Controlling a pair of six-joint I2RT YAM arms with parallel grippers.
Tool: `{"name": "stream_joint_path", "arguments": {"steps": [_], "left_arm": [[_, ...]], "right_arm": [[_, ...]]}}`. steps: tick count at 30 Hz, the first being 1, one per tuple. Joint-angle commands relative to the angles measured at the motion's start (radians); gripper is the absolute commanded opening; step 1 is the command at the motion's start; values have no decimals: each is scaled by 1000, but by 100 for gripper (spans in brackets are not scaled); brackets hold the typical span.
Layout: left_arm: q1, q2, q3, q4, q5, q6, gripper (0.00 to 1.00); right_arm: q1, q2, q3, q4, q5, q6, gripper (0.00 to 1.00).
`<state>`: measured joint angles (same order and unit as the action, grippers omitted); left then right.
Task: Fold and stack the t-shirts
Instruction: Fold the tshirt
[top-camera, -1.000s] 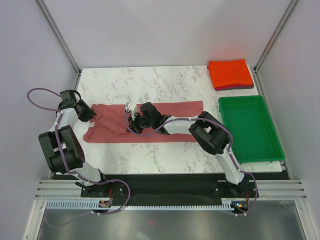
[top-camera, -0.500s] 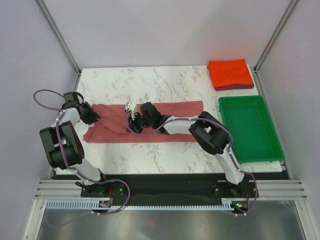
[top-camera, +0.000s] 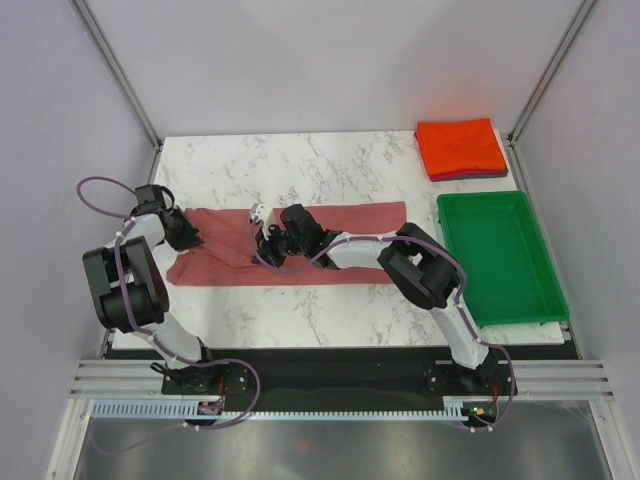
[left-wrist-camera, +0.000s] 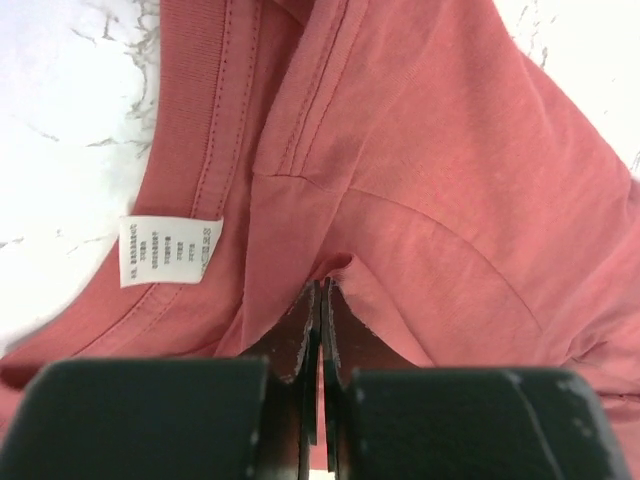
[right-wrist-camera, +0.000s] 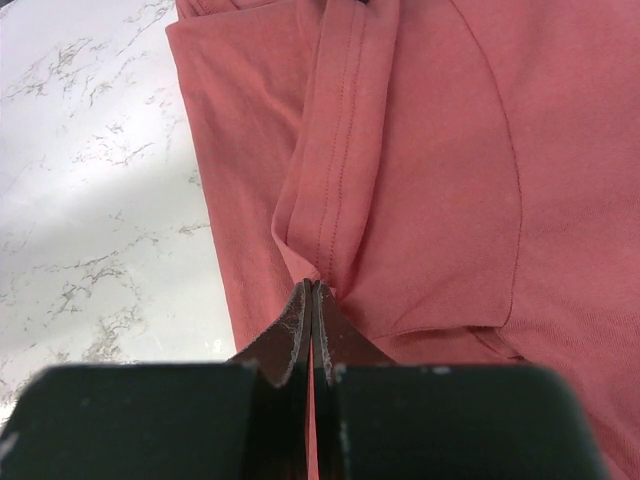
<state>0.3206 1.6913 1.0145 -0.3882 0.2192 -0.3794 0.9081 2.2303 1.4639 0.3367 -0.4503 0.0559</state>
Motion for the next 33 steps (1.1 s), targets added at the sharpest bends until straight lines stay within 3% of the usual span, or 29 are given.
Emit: {"name": "stream_joint_path", "arguments": {"steps": [1, 12, 27, 30, 33], "left_arm": [[-14, -88, 30, -11, -90, 53, 2], [-17, -240, -10, -133, -142, -4, 2], [-17, -326, -149, -245, -196, -114, 3], [-18, -315, -159, -270, -208, -125, 15], [-17, -321, -131, -313, -216, -102, 16]], "right_arm": [[6, -27, 27, 21, -16, -11, 0], [6, -58, 12, -11, 2, -33, 0], [3, -153, -143, 13, -5, -22, 0], [3, -165, -146, -7, -5, -24, 8], [3, -175, -143, -28, -25, -21, 20]]}}
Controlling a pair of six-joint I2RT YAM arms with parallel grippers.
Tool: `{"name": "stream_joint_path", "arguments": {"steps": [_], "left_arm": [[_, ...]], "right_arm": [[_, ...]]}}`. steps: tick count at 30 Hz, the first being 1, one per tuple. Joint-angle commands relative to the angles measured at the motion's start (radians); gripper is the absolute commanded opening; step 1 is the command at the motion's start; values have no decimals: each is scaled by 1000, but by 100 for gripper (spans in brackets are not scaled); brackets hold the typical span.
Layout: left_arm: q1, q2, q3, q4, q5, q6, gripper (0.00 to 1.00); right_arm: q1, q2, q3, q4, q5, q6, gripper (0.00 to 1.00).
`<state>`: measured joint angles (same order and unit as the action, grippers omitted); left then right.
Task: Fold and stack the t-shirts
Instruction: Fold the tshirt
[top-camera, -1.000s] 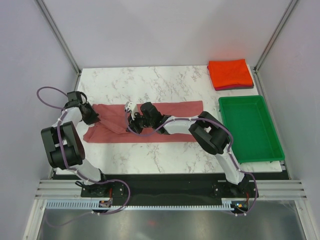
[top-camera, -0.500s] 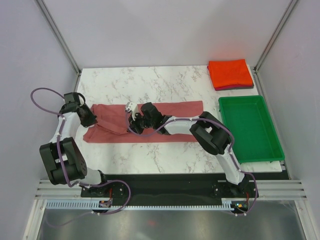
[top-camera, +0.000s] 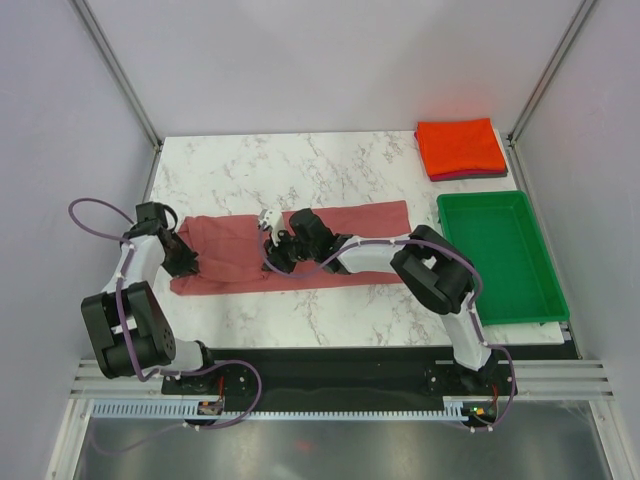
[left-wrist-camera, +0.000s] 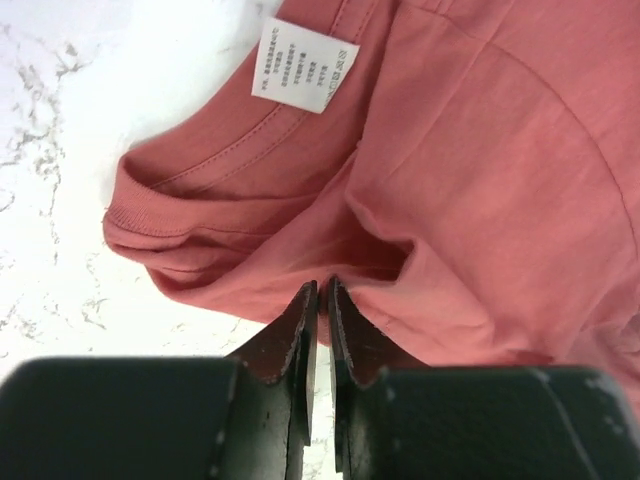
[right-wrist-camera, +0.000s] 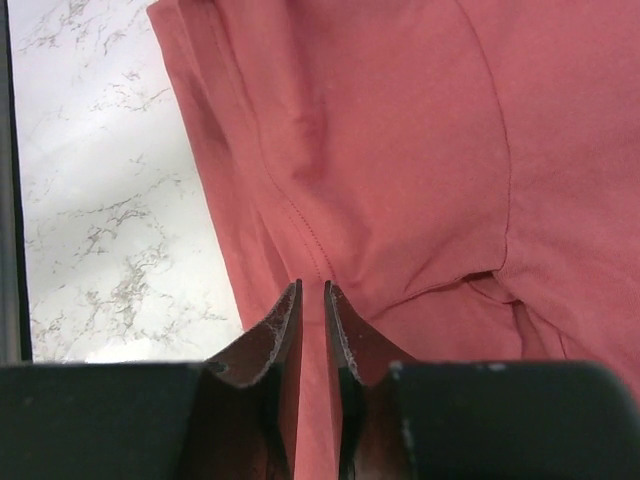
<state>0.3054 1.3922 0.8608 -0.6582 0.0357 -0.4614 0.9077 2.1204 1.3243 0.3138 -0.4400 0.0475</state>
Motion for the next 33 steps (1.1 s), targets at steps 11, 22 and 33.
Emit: {"name": "stream_joint_path", "arguments": {"steps": [11, 22, 33], "left_arm": [[-3, -84, 101, -61, -66, -2, 23], [-3, -41, 40, 12, 0, 40, 34], [-2, 38, -48, 77, 21, -60, 30]], "right_arm": [[5, -44, 61, -62, 42, 133, 29], [71, -17, 170, -310, 544, 626, 38], [125, 38, 216, -406, 658, 733, 40]]}}
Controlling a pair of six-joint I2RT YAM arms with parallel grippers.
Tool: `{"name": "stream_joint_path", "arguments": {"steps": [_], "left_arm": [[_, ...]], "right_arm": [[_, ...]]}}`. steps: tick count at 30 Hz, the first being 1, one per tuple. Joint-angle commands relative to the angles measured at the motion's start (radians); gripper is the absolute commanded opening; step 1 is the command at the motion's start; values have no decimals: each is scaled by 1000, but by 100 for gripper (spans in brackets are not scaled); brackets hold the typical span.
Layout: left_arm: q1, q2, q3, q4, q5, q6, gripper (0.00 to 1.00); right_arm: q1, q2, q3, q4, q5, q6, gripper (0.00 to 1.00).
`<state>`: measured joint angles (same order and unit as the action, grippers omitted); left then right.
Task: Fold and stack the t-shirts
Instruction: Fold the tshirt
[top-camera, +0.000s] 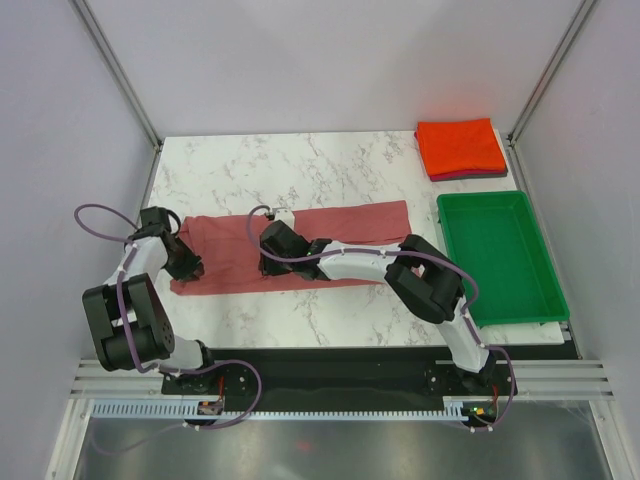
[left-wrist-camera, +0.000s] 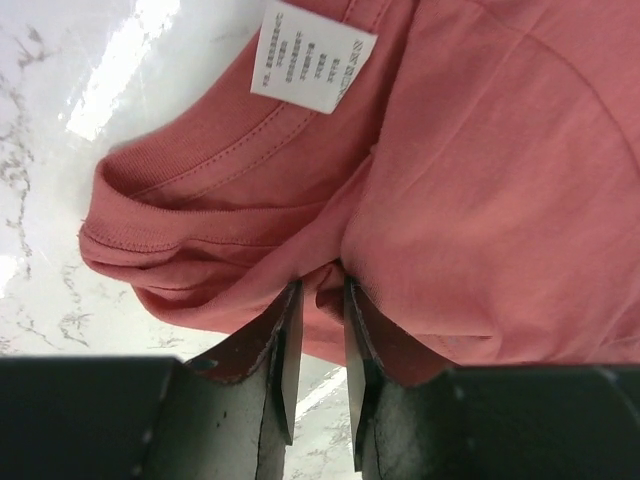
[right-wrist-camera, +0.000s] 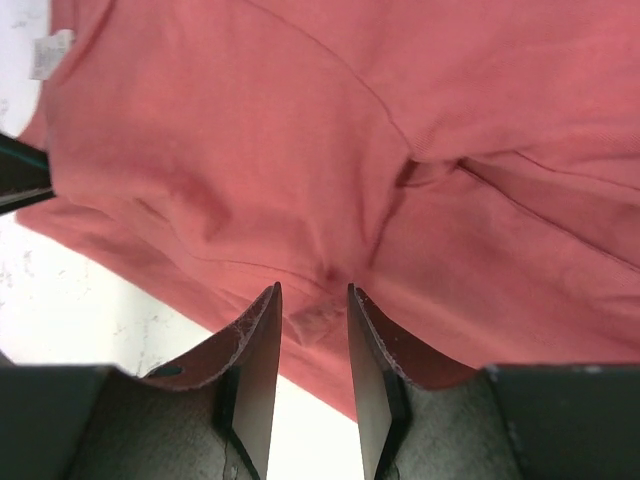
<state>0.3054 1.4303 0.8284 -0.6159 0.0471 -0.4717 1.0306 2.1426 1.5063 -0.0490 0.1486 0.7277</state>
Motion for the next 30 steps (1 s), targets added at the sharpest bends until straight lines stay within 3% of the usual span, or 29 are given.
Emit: {"name": "stream_joint_path", "arguments": {"steps": [1, 5, 9, 18, 25, 30], "left_arm": [[-8, -10, -20, 36, -1, -54, 30], [-12, -48, -35, 38, -30, -51, 29], [-14, -93, -46, 38, -42, -39, 29], [-14, -159, -68, 35, -96, -36, 29], [-11, -217, -87, 33, -78, -33, 32], [-12, -208, -100, 41, -53, -62, 24]], "right_arm": [[2, 19, 34, -61, 78, 58, 40], [3, 23, 25, -72, 88, 62, 36], [3, 23, 23, -71, 80, 55, 19], [3, -13, 3, -66, 91, 49, 0], [3, -59, -14, -69, 103, 53, 0], [5, -55, -6, -68, 92, 56, 1]]}}
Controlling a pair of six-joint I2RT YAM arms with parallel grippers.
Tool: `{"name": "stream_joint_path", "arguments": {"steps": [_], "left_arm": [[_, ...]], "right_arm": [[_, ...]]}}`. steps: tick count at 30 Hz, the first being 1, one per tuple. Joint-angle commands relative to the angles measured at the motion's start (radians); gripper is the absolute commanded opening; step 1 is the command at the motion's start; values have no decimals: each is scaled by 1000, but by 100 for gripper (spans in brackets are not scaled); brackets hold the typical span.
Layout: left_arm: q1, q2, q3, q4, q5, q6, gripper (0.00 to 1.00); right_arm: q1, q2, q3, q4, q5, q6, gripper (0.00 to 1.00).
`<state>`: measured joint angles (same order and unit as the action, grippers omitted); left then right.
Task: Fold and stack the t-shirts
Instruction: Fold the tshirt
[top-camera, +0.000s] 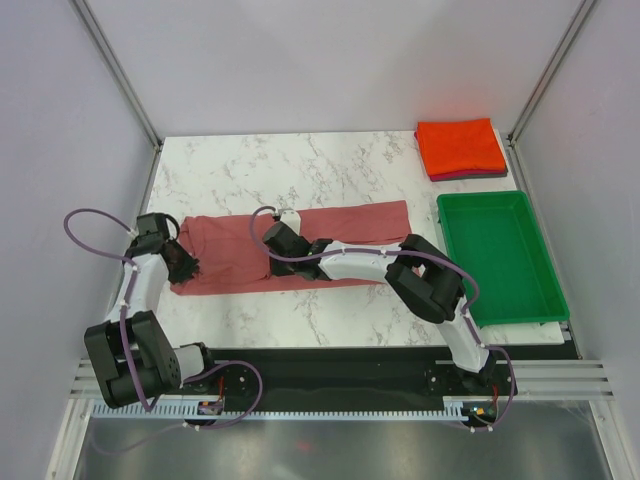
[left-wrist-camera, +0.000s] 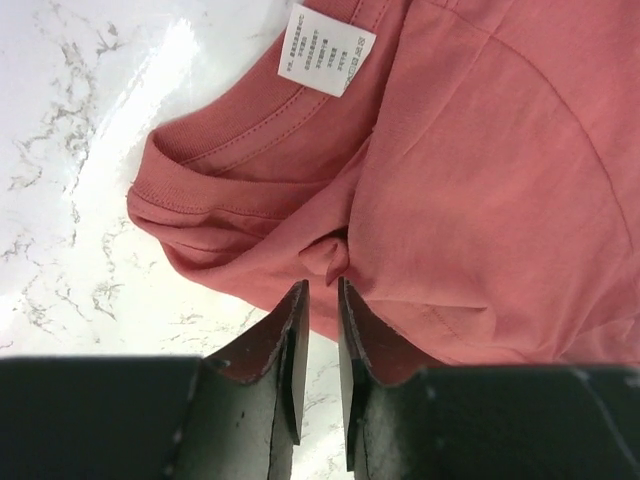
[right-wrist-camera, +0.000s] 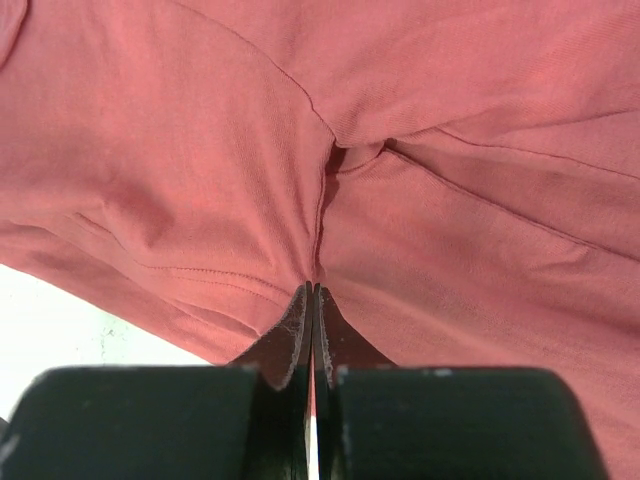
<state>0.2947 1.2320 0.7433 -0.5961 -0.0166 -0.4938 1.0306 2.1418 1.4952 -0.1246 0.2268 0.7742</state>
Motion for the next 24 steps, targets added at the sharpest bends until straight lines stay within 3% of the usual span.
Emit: {"name": "stream_joint_path", "arguments": {"steps": [1, 5, 11, 12, 15, 24], "left_arm": [[0, -14, -19, 24, 7, -48, 24], [1, -49, -47, 54, -13, -75, 18], [1, -14, -36, 75, 1, -104, 20], [9, -9, -26, 73, -22, -98, 27], [14, -16, 31, 78, -54, -98, 33], [12, 265, 251, 143, -19, -72, 32]], "right_arm": [[3, -56, 4, 9, 13, 10, 2], [6, -63, -10, 20, 14, 7, 3], [5, -85, -21, 20, 29, -19, 6], [5, -91, -23, 19, 37, -42, 7], [-4, -123, -26, -4, 55, -78, 11], [-53, -244, -96, -21, 105, -170, 17]]}}
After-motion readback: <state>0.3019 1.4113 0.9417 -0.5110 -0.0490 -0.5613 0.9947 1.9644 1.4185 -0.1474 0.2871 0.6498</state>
